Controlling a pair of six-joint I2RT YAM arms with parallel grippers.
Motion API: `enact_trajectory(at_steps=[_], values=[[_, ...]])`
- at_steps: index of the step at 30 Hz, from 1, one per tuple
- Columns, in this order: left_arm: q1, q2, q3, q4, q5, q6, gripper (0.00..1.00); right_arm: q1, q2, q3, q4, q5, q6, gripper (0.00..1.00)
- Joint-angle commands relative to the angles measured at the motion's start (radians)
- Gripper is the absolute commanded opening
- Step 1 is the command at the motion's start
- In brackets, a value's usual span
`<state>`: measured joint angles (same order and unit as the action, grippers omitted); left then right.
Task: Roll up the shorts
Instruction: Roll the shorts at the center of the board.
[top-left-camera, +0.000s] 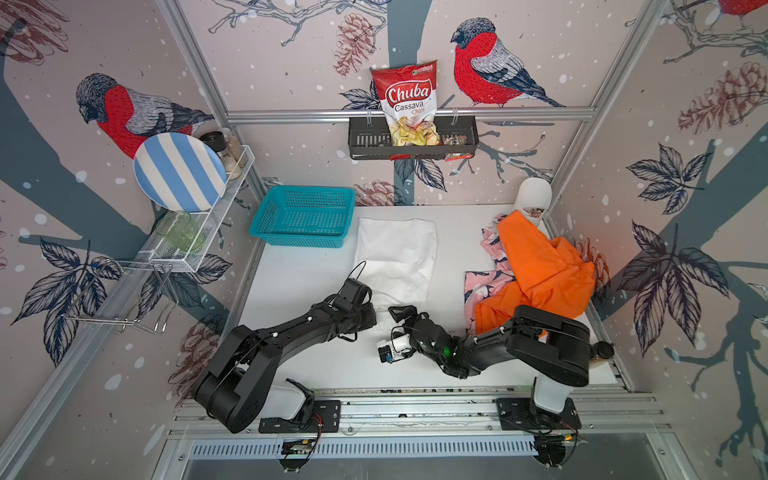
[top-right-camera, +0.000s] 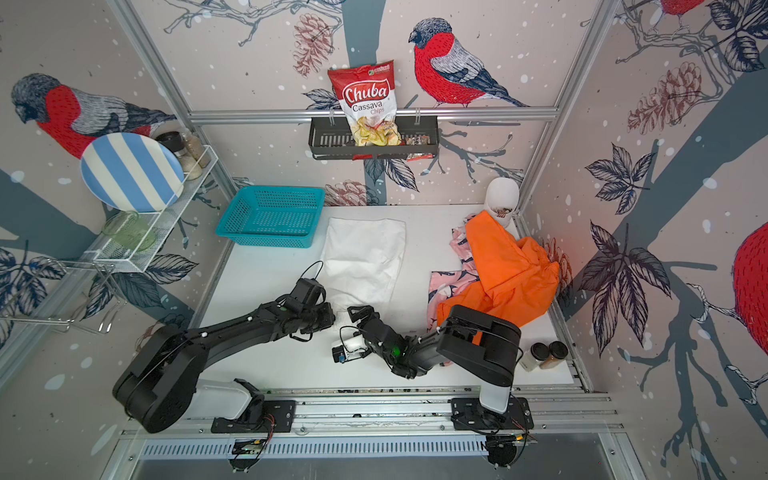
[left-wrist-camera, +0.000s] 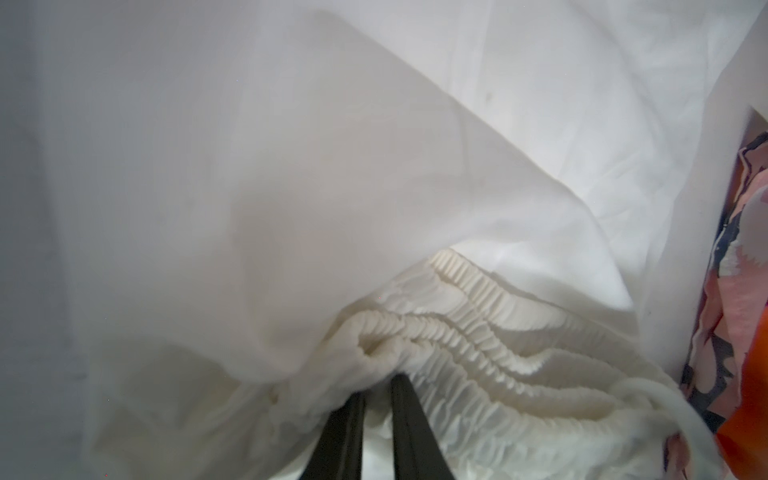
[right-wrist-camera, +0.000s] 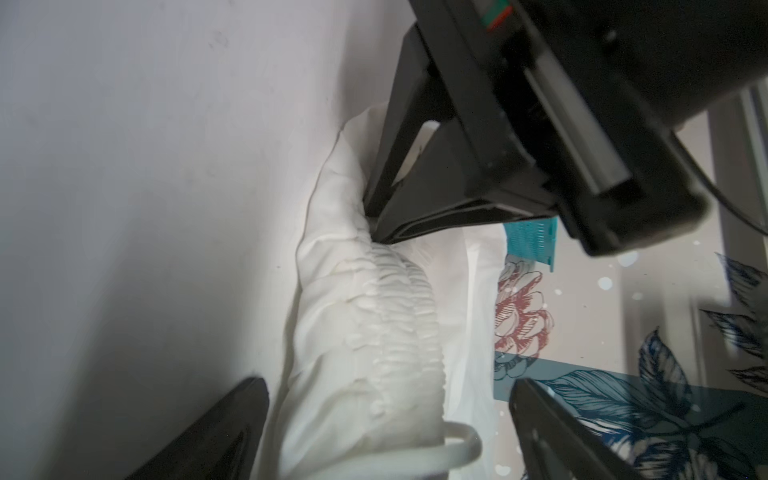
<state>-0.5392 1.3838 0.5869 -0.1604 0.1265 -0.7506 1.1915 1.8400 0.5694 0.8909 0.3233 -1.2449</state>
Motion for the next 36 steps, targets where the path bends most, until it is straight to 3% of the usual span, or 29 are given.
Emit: enact_trajectory(at_steps=[1,4,6,11,15,20,22,27,31,36], values=[[0.005,0.006,-0.001,-0.065,0.028,0.025,0.19,-0.004,0.066,-0.013,-0.021,0.123,-0.127,0.87],[0.010,-0.004,-0.005,-0.064,0.031,0.031,0.19,-0.001,0.075,-0.012,-0.016,0.145,-0.141,0.60],[0.017,-0.011,-0.010,-0.064,0.035,0.034,0.19,0.003,0.067,-0.017,-0.015,0.151,-0.137,0.48],[0.035,-0.026,-0.010,-0.066,0.041,0.043,0.19,0.027,0.049,-0.005,-0.082,0.185,-0.073,0.37],[0.038,-0.047,0.002,-0.083,0.021,0.046,0.19,0.085,-0.028,0.081,-0.403,0.197,0.188,0.26],[0.040,-0.058,0.027,-0.119,-0.011,0.053,0.19,0.129,-0.094,0.264,-0.924,-0.019,0.634,0.07],[0.040,-0.069,0.039,-0.139,-0.020,0.053,0.19,0.131,-0.094,0.311,-1.022,-0.076,0.788,0.06],[0.039,-0.201,0.102,-0.245,-0.084,0.044,0.25,0.081,-0.092,0.399,-1.150,-0.406,1.081,0.05],[0.039,-0.304,0.161,-0.325,-0.137,0.034,0.39,0.006,-0.108,0.396,-1.080,-0.609,1.295,0.09],[0.040,-0.368,0.173,-0.363,-0.112,0.027,0.45,-0.115,-0.116,0.299,-0.871,-0.831,1.572,0.09]])
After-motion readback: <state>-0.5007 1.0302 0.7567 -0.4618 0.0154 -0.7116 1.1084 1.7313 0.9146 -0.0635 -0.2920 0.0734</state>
